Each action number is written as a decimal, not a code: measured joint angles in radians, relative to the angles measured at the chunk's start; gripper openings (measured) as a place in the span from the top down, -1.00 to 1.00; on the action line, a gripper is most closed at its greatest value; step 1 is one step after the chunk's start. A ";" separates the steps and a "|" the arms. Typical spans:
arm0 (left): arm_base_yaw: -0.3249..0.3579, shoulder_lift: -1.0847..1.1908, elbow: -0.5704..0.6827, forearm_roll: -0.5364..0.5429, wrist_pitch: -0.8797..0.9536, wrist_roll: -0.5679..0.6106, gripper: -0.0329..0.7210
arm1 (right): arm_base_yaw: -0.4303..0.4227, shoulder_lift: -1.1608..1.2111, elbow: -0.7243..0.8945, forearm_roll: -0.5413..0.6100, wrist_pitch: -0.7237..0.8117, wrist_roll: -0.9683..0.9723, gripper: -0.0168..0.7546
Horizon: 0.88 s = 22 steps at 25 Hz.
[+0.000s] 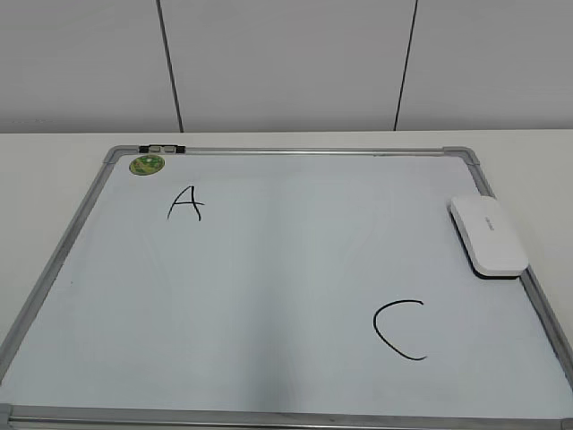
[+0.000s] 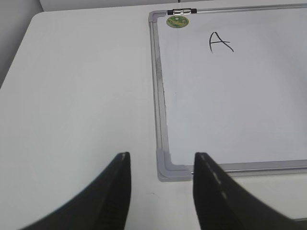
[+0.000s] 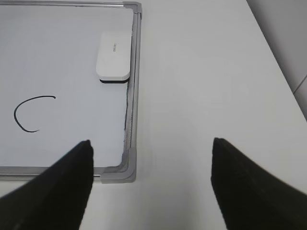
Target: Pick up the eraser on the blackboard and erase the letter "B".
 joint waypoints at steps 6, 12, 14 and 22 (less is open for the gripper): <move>0.000 0.000 0.000 0.008 0.000 0.000 0.14 | 0.000 0.000 0.000 0.000 0.000 0.000 -0.57; -0.040 0.000 0.000 0.014 0.000 -0.004 0.21 | 0.000 0.000 0.000 0.000 0.000 0.000 -0.57; -0.047 0.000 0.000 0.018 0.000 -0.010 0.23 | 0.000 0.000 0.000 0.000 0.000 0.000 -0.57; -0.047 0.000 0.000 0.020 0.000 -0.014 0.27 | 0.000 0.000 0.000 0.000 0.000 0.000 -0.57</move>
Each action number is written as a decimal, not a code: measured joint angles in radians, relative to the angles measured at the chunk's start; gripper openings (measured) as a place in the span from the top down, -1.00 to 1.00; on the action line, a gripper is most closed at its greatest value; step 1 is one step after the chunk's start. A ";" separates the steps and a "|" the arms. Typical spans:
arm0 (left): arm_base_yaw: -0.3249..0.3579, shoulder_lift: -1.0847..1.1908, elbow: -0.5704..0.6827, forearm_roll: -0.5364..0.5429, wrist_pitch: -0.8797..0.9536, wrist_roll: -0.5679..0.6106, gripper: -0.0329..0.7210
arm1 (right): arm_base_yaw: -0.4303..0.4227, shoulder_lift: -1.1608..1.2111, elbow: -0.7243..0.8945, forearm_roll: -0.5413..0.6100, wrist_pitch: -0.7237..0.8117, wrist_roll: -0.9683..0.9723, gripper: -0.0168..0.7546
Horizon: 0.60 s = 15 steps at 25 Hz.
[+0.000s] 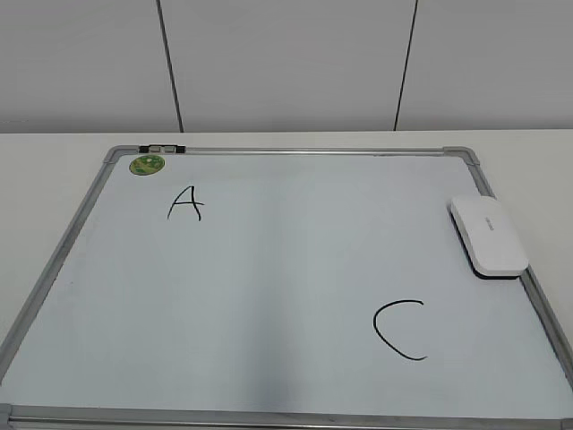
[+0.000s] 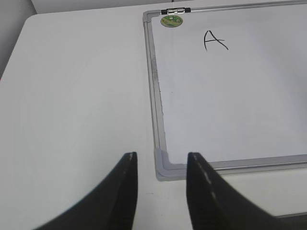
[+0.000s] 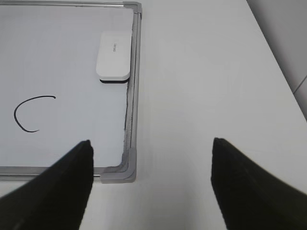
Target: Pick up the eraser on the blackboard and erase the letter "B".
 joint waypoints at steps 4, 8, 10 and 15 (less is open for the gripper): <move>0.000 0.000 0.000 0.001 0.000 -0.002 0.27 | 0.000 0.000 0.000 0.000 0.000 0.000 -0.57; 0.000 0.000 0.000 0.001 0.000 -0.002 0.27 | 0.000 0.000 0.000 0.000 0.000 0.000 -0.57; 0.000 0.000 0.000 0.001 0.000 -0.002 0.27 | 0.000 0.000 0.000 0.000 0.000 0.000 -0.57; 0.000 0.000 0.000 0.001 0.000 -0.002 0.27 | 0.000 0.000 0.000 0.000 0.000 0.000 -0.57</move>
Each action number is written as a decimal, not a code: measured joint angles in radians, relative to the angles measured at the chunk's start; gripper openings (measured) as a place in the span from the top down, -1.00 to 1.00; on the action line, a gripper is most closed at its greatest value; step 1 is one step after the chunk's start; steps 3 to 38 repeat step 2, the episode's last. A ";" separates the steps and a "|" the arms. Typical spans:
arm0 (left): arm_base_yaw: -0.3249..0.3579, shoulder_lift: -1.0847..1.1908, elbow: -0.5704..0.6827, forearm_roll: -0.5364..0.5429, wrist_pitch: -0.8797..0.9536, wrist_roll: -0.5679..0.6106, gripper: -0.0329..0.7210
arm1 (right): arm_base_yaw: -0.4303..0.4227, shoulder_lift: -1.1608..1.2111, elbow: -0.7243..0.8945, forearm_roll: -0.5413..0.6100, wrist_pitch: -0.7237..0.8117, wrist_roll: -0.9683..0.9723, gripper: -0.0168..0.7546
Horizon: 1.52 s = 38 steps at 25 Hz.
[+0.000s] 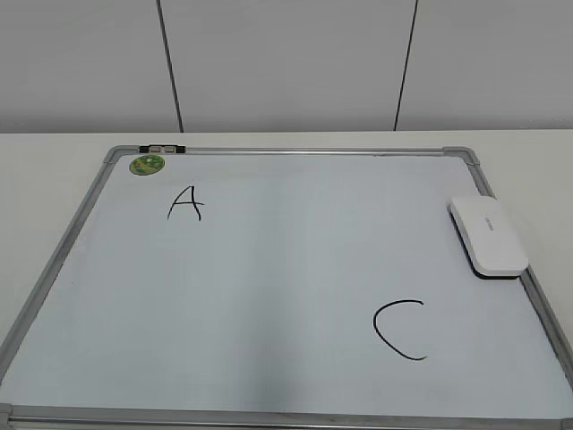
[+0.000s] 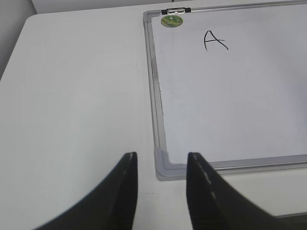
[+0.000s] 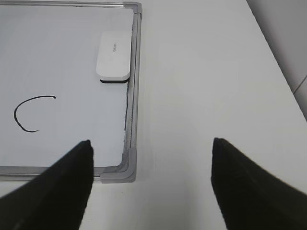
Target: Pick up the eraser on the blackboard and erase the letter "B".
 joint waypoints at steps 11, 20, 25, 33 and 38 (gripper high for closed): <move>0.000 0.000 0.000 0.000 0.000 0.000 0.27 | 0.000 0.000 0.000 0.000 0.000 0.000 -0.57; 0.000 0.000 0.000 0.000 0.000 0.000 0.27 | 0.000 0.000 0.000 0.000 0.000 0.000 -0.57; 0.000 0.000 0.000 0.000 0.000 0.000 0.27 | 0.000 0.000 0.000 0.000 0.000 0.000 -0.57; 0.000 0.000 0.000 0.000 0.000 0.000 0.27 | 0.000 0.000 0.000 0.000 0.000 0.000 -0.57; 0.000 0.000 0.000 0.000 0.000 0.000 0.27 | 0.000 0.000 0.000 0.000 0.000 0.000 -0.57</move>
